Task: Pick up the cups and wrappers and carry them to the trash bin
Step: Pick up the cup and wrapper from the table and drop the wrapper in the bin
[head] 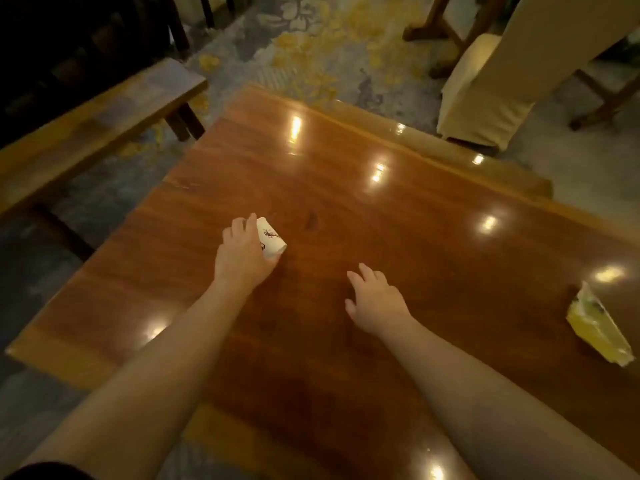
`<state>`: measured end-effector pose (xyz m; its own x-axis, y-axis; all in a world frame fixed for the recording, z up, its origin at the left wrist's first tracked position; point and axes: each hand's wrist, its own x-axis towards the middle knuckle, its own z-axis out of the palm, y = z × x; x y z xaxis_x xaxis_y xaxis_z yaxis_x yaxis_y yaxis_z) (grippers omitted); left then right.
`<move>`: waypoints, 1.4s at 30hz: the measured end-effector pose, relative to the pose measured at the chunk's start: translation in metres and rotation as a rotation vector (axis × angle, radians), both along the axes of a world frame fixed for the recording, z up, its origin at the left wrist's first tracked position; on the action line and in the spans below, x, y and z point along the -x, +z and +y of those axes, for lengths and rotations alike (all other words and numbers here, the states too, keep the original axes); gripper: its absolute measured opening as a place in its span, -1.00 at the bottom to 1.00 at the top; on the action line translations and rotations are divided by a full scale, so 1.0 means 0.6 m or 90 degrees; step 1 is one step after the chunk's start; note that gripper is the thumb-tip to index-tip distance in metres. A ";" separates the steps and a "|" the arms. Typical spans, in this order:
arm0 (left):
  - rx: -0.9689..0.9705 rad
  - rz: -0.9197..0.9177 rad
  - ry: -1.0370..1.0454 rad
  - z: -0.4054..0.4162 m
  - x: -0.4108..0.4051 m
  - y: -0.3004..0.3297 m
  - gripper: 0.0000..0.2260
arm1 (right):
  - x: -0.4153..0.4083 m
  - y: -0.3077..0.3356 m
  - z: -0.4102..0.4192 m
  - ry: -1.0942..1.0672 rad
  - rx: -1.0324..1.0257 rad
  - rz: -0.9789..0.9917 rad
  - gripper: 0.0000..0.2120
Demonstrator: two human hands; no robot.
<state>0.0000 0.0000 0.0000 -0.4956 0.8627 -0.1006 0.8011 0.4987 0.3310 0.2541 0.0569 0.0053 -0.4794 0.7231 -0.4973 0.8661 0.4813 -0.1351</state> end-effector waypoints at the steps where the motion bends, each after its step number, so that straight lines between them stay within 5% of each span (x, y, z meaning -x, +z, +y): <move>1: -0.017 -0.027 0.005 0.002 0.002 -0.003 -0.17 | 0.002 -0.006 -0.001 -0.008 0.017 -0.015 -0.39; 14: 0.000 -0.062 -0.078 -0.040 -0.036 0.003 -0.19 | -0.016 -0.052 -0.016 -0.029 -0.019 -0.006 -0.44; 21: 0.049 -0.031 -0.099 -0.053 -0.097 0.027 -0.18 | -0.052 -0.015 0.026 0.035 0.141 0.022 -0.52; 31: 0.040 -0.052 -0.116 -0.039 -0.341 0.082 -0.22 | -0.331 0.047 0.028 -0.031 0.149 0.153 -0.58; 42: 0.016 -0.072 -0.193 0.007 -0.626 0.096 -0.22 | -0.679 0.036 0.094 -0.119 -0.220 0.046 -0.49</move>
<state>0.3759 0.0041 0.0577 -0.2016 0.9658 -0.1631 0.8730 0.2527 0.4172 0.6616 0.1135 0.0268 -0.3486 0.9201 -0.1787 0.9372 0.3442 -0.0561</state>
